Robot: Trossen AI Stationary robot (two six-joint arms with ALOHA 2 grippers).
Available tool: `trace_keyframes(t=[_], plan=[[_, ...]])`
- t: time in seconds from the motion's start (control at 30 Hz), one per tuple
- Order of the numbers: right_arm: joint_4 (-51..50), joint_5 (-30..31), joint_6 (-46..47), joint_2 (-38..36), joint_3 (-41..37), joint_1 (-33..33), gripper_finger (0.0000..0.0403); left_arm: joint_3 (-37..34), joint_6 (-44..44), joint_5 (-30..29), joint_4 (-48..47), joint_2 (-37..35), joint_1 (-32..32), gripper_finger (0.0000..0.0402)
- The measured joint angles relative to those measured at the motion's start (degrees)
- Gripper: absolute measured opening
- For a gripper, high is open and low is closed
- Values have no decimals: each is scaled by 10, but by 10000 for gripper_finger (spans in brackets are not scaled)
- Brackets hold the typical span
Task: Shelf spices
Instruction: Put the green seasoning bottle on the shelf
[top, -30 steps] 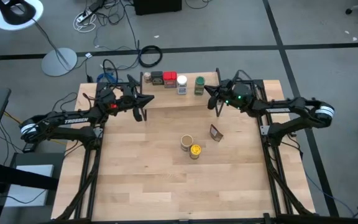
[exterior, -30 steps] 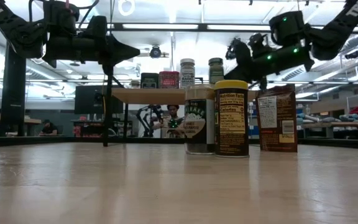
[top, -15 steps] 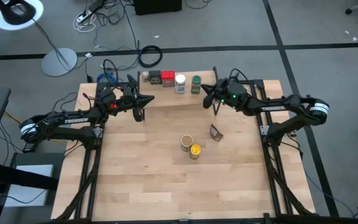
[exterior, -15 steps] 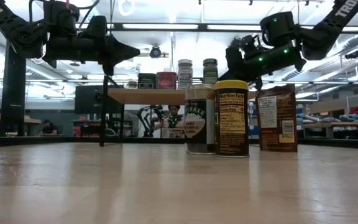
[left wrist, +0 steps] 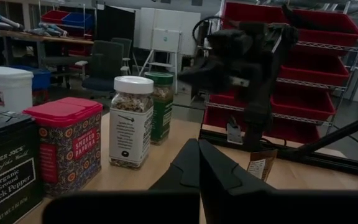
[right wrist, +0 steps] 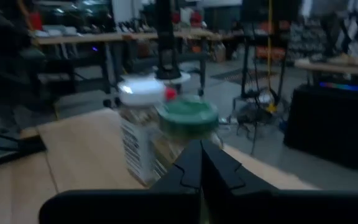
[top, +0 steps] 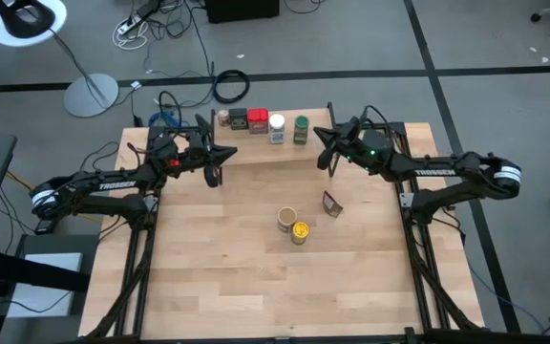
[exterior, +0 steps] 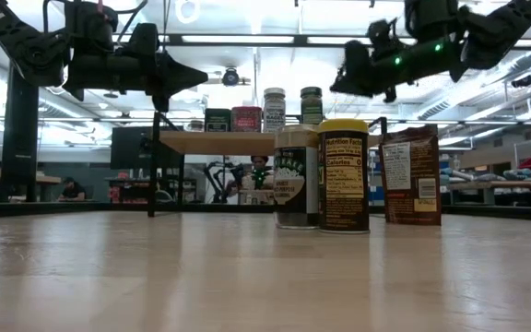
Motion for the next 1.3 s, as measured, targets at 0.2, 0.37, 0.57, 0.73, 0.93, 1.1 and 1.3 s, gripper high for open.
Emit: trace_keyframes(t=[0.2,0.37,0.57,0.73,0.93,1.1,1.3], plan=[[-55,-97,-31,-49,45,2,0,0,0,0,0,0,0,1],[-220,-129,-102,-55,156,1,0,0,0,0,0,0,0,1],[-368,-152,-113,-32,243,-37,0,0,0,0,1,0,0,1],[-417,-215,-75,7,244,-78,0,0,0,0,1,0,0,1],[-414,-203,-61,45,244,-88,0,0,-1,7,1,0,0,1],[-413,-163,-61,36,244,-73,0,0,1,13,0,0,0,1],[-442,-163,-60,34,244,-53,0,0,12,13,0,0,0,1]])
